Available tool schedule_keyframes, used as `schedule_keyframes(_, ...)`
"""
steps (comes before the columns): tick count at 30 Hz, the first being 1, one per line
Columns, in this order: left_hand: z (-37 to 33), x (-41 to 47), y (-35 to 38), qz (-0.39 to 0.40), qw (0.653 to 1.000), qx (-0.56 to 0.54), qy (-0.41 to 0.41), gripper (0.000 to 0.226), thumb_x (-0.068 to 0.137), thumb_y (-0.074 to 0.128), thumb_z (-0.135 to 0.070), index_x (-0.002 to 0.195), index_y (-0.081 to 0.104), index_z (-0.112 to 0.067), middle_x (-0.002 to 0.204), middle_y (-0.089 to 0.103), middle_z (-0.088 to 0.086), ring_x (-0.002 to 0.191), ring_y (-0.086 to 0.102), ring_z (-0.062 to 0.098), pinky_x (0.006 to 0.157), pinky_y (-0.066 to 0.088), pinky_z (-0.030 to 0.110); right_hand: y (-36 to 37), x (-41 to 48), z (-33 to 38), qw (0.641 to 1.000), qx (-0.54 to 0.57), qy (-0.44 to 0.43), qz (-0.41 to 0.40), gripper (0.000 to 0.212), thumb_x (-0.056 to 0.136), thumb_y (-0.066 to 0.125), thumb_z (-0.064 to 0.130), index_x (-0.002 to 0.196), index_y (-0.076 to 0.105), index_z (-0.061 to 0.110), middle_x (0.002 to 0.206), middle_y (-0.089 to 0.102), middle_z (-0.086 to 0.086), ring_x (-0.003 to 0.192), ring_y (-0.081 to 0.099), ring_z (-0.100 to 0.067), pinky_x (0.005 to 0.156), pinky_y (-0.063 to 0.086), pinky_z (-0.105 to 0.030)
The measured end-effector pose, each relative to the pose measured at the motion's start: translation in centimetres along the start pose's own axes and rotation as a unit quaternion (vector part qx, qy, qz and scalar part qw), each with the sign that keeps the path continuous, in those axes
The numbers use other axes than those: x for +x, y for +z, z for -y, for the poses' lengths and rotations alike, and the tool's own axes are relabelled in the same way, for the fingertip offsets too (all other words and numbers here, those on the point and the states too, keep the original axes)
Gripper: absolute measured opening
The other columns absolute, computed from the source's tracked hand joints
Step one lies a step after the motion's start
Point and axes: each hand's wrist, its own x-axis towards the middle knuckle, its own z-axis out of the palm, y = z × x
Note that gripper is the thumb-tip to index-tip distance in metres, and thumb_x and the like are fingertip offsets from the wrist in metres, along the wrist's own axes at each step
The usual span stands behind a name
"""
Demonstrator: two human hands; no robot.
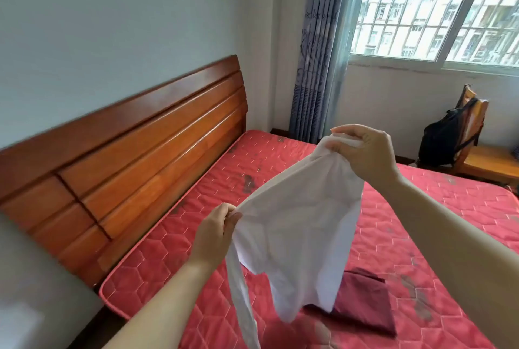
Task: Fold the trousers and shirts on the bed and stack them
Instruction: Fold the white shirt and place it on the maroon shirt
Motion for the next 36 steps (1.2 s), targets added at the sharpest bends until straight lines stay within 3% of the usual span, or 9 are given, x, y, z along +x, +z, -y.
schedule_keyframes(5,1.0,-5.7,-4.8,-0.089,0.992,-0.066,-0.053,0.017,0.097,0.04,-0.039,0.087,0.052,-0.033,0.085,0.059,-0.013,0.078,0.057,0.004,0.065,0.042,0.018,3.1,-4.6,6.2,1.0,-0.005,-0.026,-0.011,0.02,0.065,0.082,0.033,0.082,0.072,0.036,0.082,0.069,0.025,0.079,0.062,0.009,0.073,0.044,-0.005)
schedule_keyframes(10,1.6,-8.1,-8.6,-0.138,0.982,-0.089,-0.093,0.022,0.099,0.037,-0.034,0.088,0.051,-0.022,0.085,0.057,-0.003,0.078,0.056,0.019,0.068,0.047,0.038,5.0,-9.2,9.9,0.999,-0.036,-0.033,-0.005,0.021,0.067,0.082,0.032,0.085,0.072,0.033,0.082,0.068,0.023,0.077,0.06,0.012,0.073,0.042,-0.003)
schedule_keyframes(14,1.5,-9.5,-11.0,-0.162,0.984,-0.027,-0.065,0.02,0.099,0.034,-0.031,0.088,0.05,-0.025,0.081,0.053,-0.014,0.078,0.054,0.013,0.063,0.039,0.022,5.2,-10.8,12.1,0.998,-0.048,-0.037,-0.022,0.021,0.068,0.081,0.03,0.087,0.073,0.031,0.083,0.068,0.022,0.077,0.059,0.013,0.072,0.041,-0.002)
schedule_keyframes(17,1.7,-10.3,-12.4,-0.165,0.985,0.025,-0.047,0.023,0.099,0.035,-0.028,0.094,0.055,-0.017,0.084,0.053,-0.011,0.076,0.054,0.013,0.063,0.041,0.027,6.0,-11.5,13.3,0.995,-0.058,-0.06,-0.057,0.018,0.071,0.079,0.027,0.088,0.073,0.028,0.082,0.066,0.023,0.077,0.059,0.013,0.072,0.039,-0.001)
schedule_keyframes(19,2.3,-11.0,-13.1,-0.144,0.987,0.047,-0.049,0.025,0.099,0.036,-0.028,0.098,0.057,-0.014,0.086,0.055,-0.009,0.075,0.055,0.014,0.063,0.044,0.03,6.7,-12.2,13.5,0.991,-0.085,-0.086,-0.062,0.017,0.073,0.077,0.023,0.09,0.074,0.02,0.085,0.068,0.015,0.079,0.059,0.008,0.075,0.037,0.0)
schedule_keyframes(26,3.0,-12.3,-14.8,-0.096,0.994,0.01,-0.054,0.027,0.099,0.039,-0.03,0.103,0.061,-0.015,0.094,0.061,-0.01,0.084,0.056,0.008,0.072,0.046,0.025,7.5,-14.2,13.6,0.983,-0.126,-0.105,-0.08,0.02,0.075,0.076,0.022,0.093,0.074,0.013,0.091,0.072,0.001,0.084,0.062,-0.006,0.078,0.037,0.0)
schedule_keyframes(30,2.6,-12.6,-14.7,-0.12,0.99,-0.024,-0.071,0.021,0.099,0.038,-0.03,0.097,0.058,-0.024,0.087,0.059,-0.019,0.081,0.056,-0.001,0.068,0.041,0.015,7.4,-14.6,14.2,0.982,-0.108,-0.109,-0.109,0.019,0.075,0.076,0.024,0.091,0.074,0.015,0.088,0.069,0.009,0.084,0.06,0.001,0.078,0.038,-0.001)
schedule_keyframes(33,2.1,-13.0,-13.8,-0.157,0.981,-0.051,-0.104,0.021,0.1,0.034,-0.028,0.091,0.052,-0.025,0.08,0.055,-0.018,0.076,0.055,0.001,0.065,0.042,0.023,7.6,-14.9,14.7,0.982,-0.105,-0.109,-0.114,0.018,0.076,0.075,0.023,0.091,0.074,0.014,0.088,0.07,0.007,0.084,0.059,0.002,0.078,0.038,-0.001)
schedule_keyframes(36,2.5,-13.7,-13.5,-0.166,0.982,-0.039,-0.085,0.022,0.1,0.033,-0.035,0.088,0.05,-0.026,0.071,0.053,-0.017,0.066,0.054,0.002,0.058,0.046,0.027,7.5,-15.3,15.0,0.982,-0.104,-0.102,-0.117,0.019,0.076,0.076,0.024,0.092,0.074,0.013,0.089,0.07,0.006,0.083,0.06,0.001,0.079,0.039,-0.002)
